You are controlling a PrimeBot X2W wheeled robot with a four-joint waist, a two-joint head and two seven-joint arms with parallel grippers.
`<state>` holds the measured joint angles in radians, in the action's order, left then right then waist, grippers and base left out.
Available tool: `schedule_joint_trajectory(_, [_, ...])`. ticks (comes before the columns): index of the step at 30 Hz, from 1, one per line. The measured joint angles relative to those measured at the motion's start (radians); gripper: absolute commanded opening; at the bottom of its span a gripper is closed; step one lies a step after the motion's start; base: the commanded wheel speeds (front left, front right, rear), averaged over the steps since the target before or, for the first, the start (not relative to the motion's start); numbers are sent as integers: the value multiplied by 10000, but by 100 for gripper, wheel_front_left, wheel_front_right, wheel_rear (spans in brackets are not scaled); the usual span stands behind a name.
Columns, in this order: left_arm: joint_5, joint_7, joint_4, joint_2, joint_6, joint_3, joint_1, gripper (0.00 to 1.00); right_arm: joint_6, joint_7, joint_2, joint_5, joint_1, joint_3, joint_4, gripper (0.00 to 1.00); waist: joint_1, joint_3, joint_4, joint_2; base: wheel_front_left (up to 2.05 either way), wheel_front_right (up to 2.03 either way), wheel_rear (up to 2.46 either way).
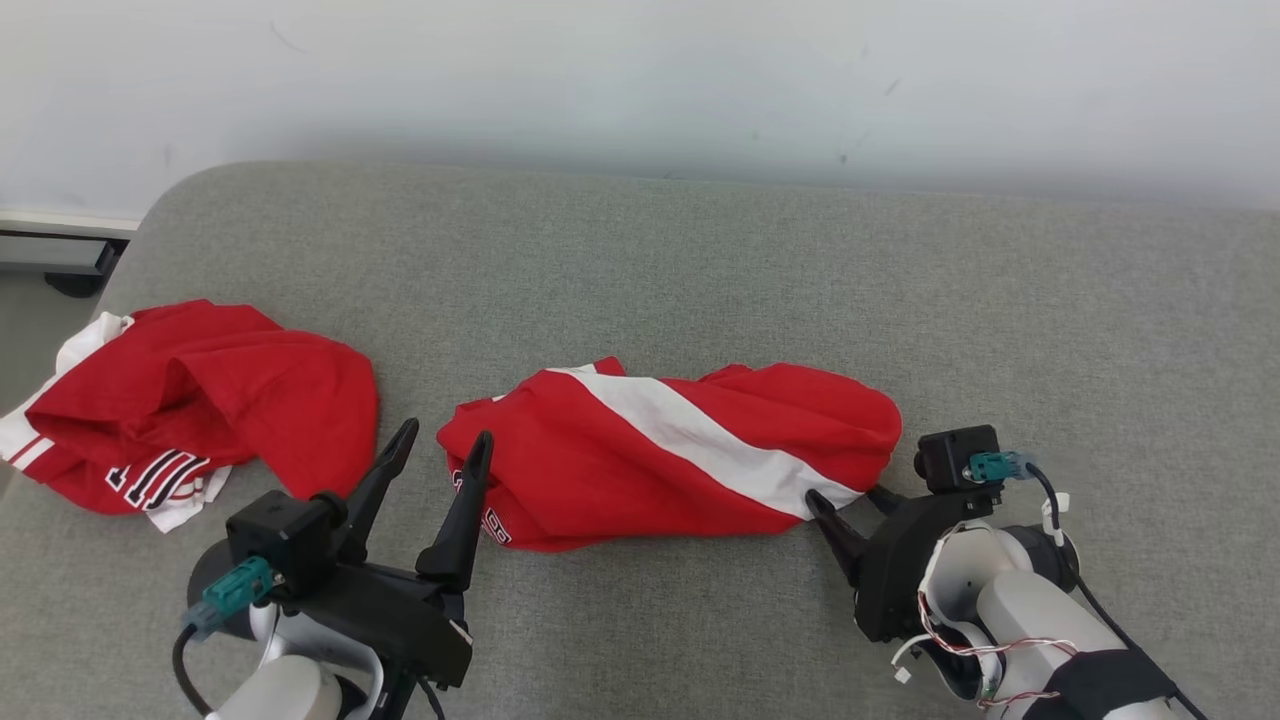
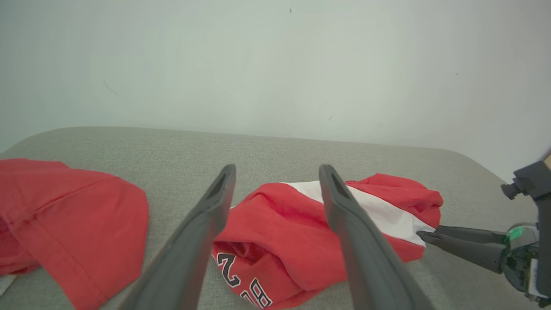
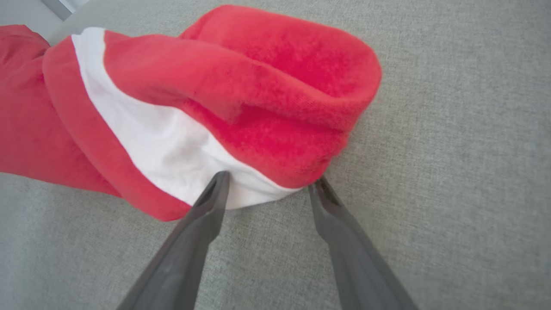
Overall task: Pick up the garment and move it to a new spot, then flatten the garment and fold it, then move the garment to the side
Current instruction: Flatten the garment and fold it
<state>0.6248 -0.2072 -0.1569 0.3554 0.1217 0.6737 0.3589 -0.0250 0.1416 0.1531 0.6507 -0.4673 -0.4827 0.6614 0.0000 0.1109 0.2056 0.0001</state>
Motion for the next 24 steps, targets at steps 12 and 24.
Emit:
schedule_joint_trajectory(12, [23, 10, -384, 161, -88, -88, -15, 100, -265, -357, -355, 0, -173, -224, 476, 0, 0, -94, -246, 0, 0, 0, 0])
schedule_joint_trajectory(24, [23, 42, -598, 59, -163, -82, -6, 100, -729, -1166, -211, 504, 129, 155, -1195, 0, 0, -233, -654, 0, 0, 0, 0])
